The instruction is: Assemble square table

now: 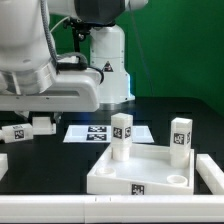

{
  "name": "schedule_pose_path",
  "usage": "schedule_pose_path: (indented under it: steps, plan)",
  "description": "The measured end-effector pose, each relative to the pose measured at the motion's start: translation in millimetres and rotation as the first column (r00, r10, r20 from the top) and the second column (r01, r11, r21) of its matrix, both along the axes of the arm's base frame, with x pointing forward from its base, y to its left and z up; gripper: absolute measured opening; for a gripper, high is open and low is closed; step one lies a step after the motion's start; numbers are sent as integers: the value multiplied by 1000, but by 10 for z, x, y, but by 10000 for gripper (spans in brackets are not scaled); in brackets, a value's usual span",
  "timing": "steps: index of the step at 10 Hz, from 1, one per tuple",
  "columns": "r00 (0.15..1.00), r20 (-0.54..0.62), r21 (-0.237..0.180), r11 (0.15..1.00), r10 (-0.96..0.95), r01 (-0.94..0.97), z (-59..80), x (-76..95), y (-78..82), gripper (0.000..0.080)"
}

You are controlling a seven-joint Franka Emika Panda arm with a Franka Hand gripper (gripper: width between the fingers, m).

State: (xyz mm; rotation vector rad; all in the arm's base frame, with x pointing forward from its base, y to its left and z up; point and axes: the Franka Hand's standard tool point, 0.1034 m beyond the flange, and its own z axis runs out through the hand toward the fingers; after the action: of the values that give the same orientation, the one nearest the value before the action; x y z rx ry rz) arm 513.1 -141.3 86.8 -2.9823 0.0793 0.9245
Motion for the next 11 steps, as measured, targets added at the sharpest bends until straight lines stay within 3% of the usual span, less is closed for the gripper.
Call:
schedule_pose_path:
  steps: [2,3,4,5,7,9,11]
  plan:
    - [990,138,-19,1000,13,-11,24,146,19,284]
    - [980,194,-33,998,-40,48,198,206,228,284]
    - [946,321,-33,997,-53,67,408,397,475,284]
    - [915,401,-42,997,-47,70,533,488,593,284]
    - [878,477,-52,996,-36,69,484,522,537,284]
    - [785,620,-67,995,-19,77,474,580,583,284]
    - [645,755,-11,981,-120,196,428,482,1169,284]
